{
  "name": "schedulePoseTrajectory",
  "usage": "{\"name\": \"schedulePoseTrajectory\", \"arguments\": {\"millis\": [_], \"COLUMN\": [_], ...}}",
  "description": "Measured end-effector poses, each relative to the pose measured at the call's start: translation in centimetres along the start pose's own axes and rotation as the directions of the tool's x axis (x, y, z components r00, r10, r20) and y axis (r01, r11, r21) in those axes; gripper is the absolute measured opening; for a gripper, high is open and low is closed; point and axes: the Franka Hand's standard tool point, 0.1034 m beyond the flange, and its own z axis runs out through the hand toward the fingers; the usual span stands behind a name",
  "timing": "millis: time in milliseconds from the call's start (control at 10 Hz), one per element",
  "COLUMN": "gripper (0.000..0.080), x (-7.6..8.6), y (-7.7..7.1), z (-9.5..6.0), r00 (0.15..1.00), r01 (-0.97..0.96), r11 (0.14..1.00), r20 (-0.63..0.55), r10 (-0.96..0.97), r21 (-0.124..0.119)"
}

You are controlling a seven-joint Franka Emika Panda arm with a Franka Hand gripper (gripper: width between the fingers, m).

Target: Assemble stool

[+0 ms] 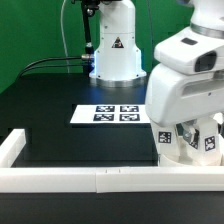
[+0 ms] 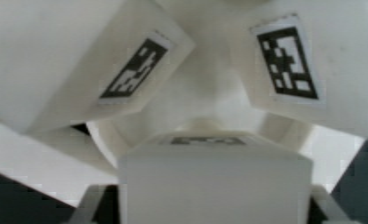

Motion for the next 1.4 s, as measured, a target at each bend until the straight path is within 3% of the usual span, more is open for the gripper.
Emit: {"name": "schedulePoseTrajectory", "arguments": {"millis": [100,500,600,800,900,1000,1300,1400], "gripper": [0.0337,0.0337,0.0337,0.0337,0.0337,0.0337,0.0337,0.0337], "x": [0.0,-0.2,-0.2,0.4,0.3,0.3,0.2,0.1], "y": [-0.1,-0.7,-1.1,-0.8,-0.5,-0.9,-1.0,-1.0], "z": [0.0,0.3,0.3,0.0,-0.1,0.0,0.1,0.2], "r00": [0.999,0.942,0.870,0.635,0.573,0.559,0.387,0.228], "r01": [0.034,-0.332,-0.491,-0.764,-0.810,-0.820,-0.914,-0.966], "r11": [0.998,0.942,0.871,0.635,0.571,0.557,0.382,0.219], "r20": [-0.007,-0.054,-0.065,-0.039,-0.028,-0.022,0.010,0.049], "r10": [-0.034,0.330,0.489,0.772,0.819,0.829,0.922,0.972], "r21": [-0.056,-0.045,-0.019,0.114,0.134,0.129,0.134,0.140]}}
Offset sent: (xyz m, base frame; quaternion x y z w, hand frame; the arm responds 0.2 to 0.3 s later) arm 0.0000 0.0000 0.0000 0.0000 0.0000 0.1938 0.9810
